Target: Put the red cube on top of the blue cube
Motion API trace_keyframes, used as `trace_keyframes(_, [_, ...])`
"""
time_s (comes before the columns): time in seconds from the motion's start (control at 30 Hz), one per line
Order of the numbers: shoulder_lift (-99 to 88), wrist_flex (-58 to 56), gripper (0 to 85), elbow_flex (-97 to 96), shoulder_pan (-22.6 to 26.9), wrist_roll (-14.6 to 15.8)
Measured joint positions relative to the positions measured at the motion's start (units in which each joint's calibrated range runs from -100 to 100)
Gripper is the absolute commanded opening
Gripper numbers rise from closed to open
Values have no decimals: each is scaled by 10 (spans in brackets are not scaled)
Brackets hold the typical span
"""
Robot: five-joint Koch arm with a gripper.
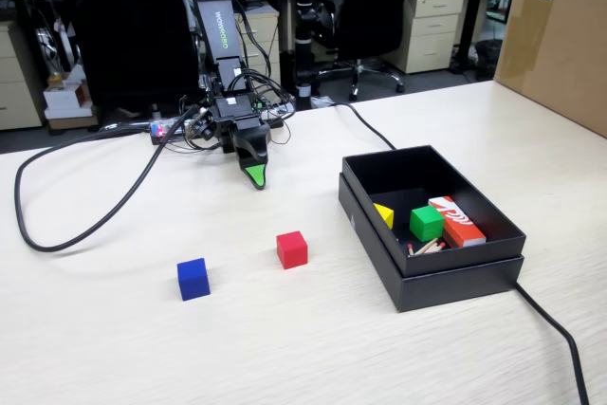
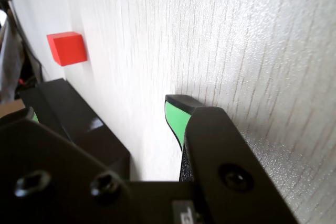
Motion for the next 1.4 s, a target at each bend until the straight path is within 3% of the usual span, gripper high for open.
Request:
trace_keyframes(1.0, [-28, -24, 488, 4, 2, -5])
trace_keyframes(1.4, [-60, -448, 476, 309, 0, -5])
